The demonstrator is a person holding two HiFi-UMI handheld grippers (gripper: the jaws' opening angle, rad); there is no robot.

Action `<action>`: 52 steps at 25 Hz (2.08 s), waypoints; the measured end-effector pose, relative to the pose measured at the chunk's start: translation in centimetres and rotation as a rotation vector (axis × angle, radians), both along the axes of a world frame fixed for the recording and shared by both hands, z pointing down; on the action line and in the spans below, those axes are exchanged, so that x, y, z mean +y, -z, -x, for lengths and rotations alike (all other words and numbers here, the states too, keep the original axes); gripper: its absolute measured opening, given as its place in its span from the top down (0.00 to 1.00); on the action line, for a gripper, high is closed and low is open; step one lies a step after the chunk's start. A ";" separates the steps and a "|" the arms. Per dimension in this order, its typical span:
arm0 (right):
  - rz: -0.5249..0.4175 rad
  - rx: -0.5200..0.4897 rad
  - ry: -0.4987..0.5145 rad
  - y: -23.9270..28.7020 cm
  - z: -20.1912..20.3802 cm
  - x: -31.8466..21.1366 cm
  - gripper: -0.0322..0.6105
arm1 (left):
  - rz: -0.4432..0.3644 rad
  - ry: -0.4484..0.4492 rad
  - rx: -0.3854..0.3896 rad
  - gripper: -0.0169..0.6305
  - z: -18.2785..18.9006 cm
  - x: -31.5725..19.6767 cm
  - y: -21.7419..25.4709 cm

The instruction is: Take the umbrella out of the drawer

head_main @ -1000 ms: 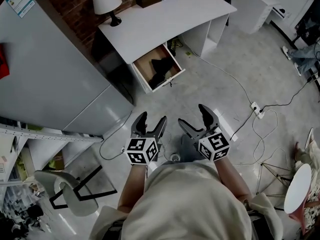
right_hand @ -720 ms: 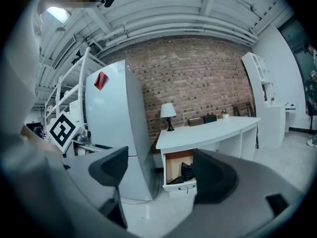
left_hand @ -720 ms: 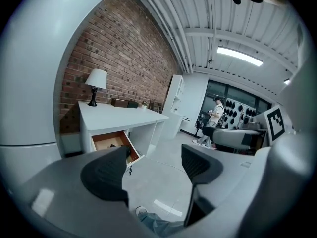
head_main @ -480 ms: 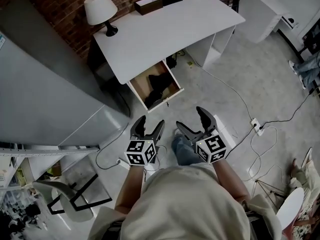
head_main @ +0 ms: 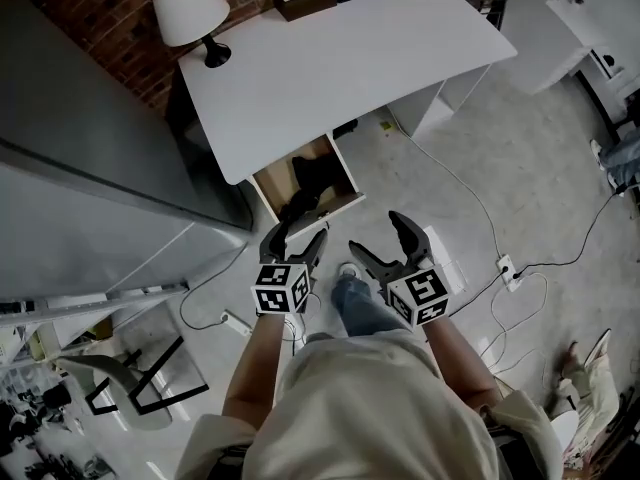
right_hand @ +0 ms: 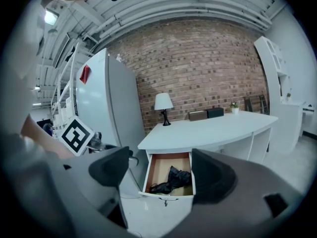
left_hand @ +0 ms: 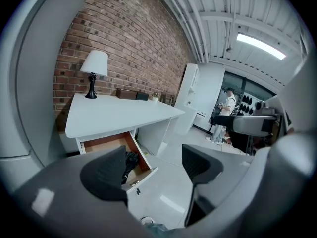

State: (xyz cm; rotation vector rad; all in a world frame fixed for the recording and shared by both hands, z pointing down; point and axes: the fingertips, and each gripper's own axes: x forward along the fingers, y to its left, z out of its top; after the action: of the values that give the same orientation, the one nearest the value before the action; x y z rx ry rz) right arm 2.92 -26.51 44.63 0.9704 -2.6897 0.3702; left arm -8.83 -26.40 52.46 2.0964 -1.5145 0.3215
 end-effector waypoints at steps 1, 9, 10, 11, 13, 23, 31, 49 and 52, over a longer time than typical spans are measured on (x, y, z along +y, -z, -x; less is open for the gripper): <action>0.011 0.004 0.009 -0.5 0.1 -0.7 0.35 | 0.012 0.003 -0.006 0.45 0.0 -0.9 -0.7; 0.069 0.041 0.054 -5.0 0.4 -5.9 0.35 | 0.129 0.013 -0.034 0.43 0.7 -7.4 -7.5; 0.080 0.048 0.056 -5.8 0.5 -6.6 0.35 | 0.144 0.012 -0.044 0.43 0.8 -8.1 -8.5; 0.091 0.053 0.058 -6.6 0.5 -7.2 0.35 | 0.160 0.011 -0.055 0.42 0.9 -8.7 -9.6; 0.104 0.058 0.067 -8.1 1.0 -8.3 0.35 | 0.196 0.002 -0.078 0.41 1.3 -9.9 -11.9; 0.197 0.052 0.099 -15.1 2.9 -11.5 0.35 | 0.370 -0.070 -0.162 0.38 1.9 -14.0 -23.6; 0.242 0.035 0.079 -19.8 3.9 -13.7 0.35 | 0.451 -0.124 -0.239 0.36 2.5 -16.2 -31.3; 0.313 0.007 0.013 -24.2 2.7 -15.3 0.35 | 0.551 -0.213 -0.537 0.48 4.8 -17.6 -38.9; 0.318 0.006 0.009 -24.1 2.3 -15.2 0.35 | 0.547 -0.218 -0.541 0.51 4.7 -17.6 -39.1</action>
State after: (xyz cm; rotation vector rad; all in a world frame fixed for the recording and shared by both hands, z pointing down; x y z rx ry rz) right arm 0.65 -41.73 68.75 0.8616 -2.5222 0.7637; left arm -13.55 -43.96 91.56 1.7938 -1.2590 1.3104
